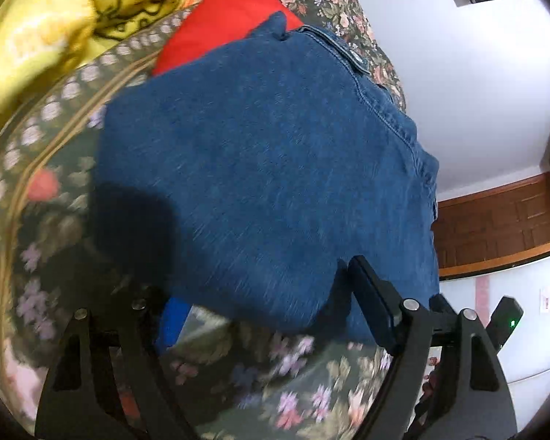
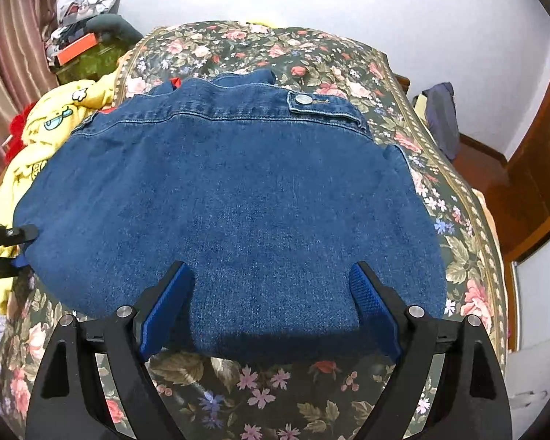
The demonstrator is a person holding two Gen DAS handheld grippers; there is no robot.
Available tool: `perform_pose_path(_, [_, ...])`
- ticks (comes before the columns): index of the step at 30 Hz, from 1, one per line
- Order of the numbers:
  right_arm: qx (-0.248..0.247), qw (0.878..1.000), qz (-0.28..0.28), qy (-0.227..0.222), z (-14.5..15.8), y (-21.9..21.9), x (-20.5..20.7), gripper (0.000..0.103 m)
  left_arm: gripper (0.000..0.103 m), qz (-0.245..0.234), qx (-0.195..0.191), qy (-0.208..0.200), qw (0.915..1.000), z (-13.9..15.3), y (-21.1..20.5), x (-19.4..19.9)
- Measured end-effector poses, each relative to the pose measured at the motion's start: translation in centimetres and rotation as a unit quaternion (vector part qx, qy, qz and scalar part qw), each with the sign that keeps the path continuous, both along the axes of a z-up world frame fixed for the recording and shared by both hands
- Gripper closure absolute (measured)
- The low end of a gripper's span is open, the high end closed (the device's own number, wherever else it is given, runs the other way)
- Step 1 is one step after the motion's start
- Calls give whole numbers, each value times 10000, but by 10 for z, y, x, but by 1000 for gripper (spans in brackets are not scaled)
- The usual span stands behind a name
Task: Fold large clothes
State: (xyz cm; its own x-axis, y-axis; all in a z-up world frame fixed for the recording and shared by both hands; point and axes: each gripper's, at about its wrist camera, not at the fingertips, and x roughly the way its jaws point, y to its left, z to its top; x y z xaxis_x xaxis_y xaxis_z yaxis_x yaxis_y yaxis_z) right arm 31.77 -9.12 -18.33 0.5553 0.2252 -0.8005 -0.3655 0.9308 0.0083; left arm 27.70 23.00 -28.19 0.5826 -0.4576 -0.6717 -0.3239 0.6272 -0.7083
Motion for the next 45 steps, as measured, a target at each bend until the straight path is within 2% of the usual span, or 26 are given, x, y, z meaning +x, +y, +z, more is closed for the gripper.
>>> perform_pose_path(5, [53, 10000, -39, 17, 0, 0, -3, 14, 25, 222, 69, -70, 9997, 4, 1, 18])
perform_pose_path(7, [35, 10000, -47, 14, 0, 1, -4, 14, 38, 377, 109, -66, 9992, 5, 6, 23])
perform_pose_path(12, [-16, 9999, -103, 88, 1, 4, -3, 14, 60, 783, 155, 50, 9968, 11, 12, 30])
perform_pose_path(16, [-63, 9998, -91, 193, 5, 6, -3, 14, 70, 925, 701, -51, 9932, 37, 6, 26])
perform_pose_path(18, [-59, 9996, -61, 260, 8, 7, -2, 14, 73, 938, 1095, -272, 9892, 62, -2, 24])
perform_pose_path(21, [12, 9998, -9, 194, 19, 12, -2, 14, 78, 855, 1594, -813, 9801, 107, -18, 16])
perform_pose_path(24, [-41, 9999, 153, -63, 36, 25, -5, 14, 80, 804, 2016, -1379, 9664, 151, -36, 2])
perform_pose_path(26, [-107, 9992, 295, -250, 45, 38, -7, 14, 81, 776, 2361, -1738, 9529, 177, -50, -8])
perform_pose_path(29, [-135, 9974, 585, -394, 49, 60, -12, 14, 81, 643, 2705, -2039, 9387, 197, -64, -18])
perform_pose_path(32, [-146, 9952, 935, -259, 39, 85, -13, 14, 81, 505, 2994, -2020, 9311, 198, -74, -17])
perform_pose_path(36, [-435, 9898, 1343, 178, 2, 114, -16, 14, 81, 387, 3235, -1798, 9282, 185, -82, -8])
perform_pose_path(38, [-401, 9904, 1303, 229, -14, 116, -17, 14, 81, 341, 3369, -1691, 9256, 177, -86, -4])
perform_pose_path(40, [-161, 9913, 1265, 319, -16, 108, -15, 14, 81, 317, 3496, -1637, 9220, 172, -89, -5])
perform_pose_path(43, [131, 9903, 1229, 639, -11, 94, -7, 14, 81, 264, 3493, -1633, 9223, 175, -96, 1])
perform_pose_path(45, [337, 9919, 1017, 680, -4, 78, -2, 14, 81, 179, 3467, -1706, 9221, 181, -105, 6])
